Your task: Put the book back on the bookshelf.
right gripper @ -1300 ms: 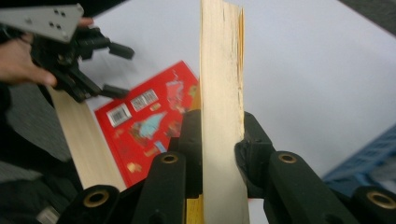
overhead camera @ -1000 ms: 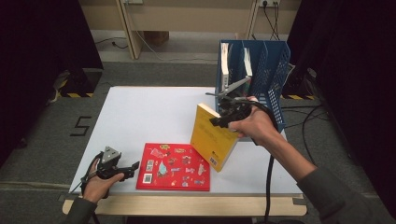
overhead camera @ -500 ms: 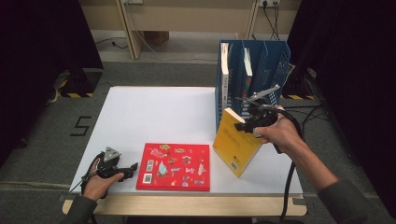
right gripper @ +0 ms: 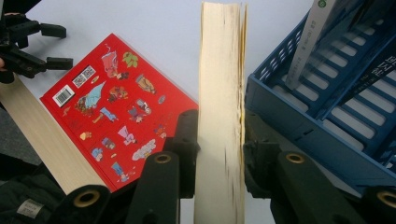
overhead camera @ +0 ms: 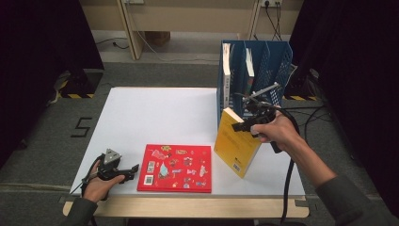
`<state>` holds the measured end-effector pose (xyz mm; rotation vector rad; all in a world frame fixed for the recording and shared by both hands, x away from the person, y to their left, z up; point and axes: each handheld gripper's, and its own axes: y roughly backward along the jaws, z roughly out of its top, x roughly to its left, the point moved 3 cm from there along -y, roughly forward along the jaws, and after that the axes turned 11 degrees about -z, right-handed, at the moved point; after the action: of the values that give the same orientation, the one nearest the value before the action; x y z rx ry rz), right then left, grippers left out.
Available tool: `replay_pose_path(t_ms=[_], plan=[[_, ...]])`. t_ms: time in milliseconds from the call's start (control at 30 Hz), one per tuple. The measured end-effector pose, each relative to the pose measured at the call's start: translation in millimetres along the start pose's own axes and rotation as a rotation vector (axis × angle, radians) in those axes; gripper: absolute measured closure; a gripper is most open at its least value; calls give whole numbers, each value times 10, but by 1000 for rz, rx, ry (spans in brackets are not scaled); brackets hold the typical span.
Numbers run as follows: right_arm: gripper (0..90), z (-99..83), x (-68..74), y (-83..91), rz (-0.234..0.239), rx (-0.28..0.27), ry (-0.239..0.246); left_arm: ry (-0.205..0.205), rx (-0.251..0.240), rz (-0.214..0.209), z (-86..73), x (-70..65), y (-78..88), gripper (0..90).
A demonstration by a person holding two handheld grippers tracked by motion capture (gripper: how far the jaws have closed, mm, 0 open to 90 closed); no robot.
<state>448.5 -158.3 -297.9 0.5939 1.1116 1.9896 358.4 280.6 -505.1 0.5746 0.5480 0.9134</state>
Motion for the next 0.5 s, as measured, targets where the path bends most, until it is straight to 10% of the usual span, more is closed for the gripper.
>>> replay_pose_path(t_ms=[500], plan=[[683, 70, -5, -136, 10, 67, -13, 3, -5, 0, -4, -3, -3, 127]])
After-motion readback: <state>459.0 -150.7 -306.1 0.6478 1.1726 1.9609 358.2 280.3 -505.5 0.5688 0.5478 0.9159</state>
